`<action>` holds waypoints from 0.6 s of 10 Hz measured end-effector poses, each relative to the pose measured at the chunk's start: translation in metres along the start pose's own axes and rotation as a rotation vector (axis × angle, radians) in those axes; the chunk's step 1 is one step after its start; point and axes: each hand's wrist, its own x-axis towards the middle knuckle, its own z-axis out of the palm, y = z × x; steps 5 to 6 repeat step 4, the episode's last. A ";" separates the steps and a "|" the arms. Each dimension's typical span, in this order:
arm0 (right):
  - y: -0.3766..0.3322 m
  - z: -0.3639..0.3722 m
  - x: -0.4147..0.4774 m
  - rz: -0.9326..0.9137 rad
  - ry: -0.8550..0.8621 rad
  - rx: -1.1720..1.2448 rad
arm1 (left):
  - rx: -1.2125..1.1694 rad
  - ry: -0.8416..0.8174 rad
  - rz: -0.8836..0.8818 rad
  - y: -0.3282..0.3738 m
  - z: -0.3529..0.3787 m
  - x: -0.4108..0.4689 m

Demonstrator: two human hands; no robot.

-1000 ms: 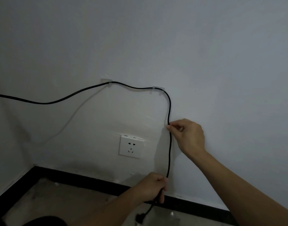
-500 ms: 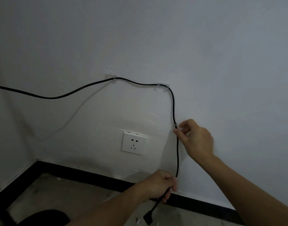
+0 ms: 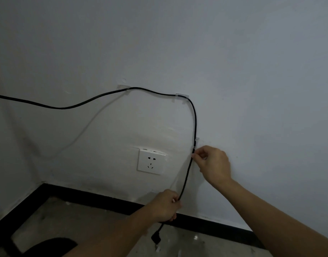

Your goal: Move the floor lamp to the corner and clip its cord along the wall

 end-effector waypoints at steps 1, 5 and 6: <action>0.000 -0.003 0.000 -0.013 -0.033 -0.029 | 0.147 0.135 0.049 -0.010 -0.012 -0.001; -0.032 -0.031 0.009 -0.036 -0.062 0.041 | 0.330 0.536 0.068 0.004 -0.067 -0.003; -0.032 -0.031 0.009 -0.036 -0.062 0.041 | 0.330 0.536 0.068 0.004 -0.067 -0.003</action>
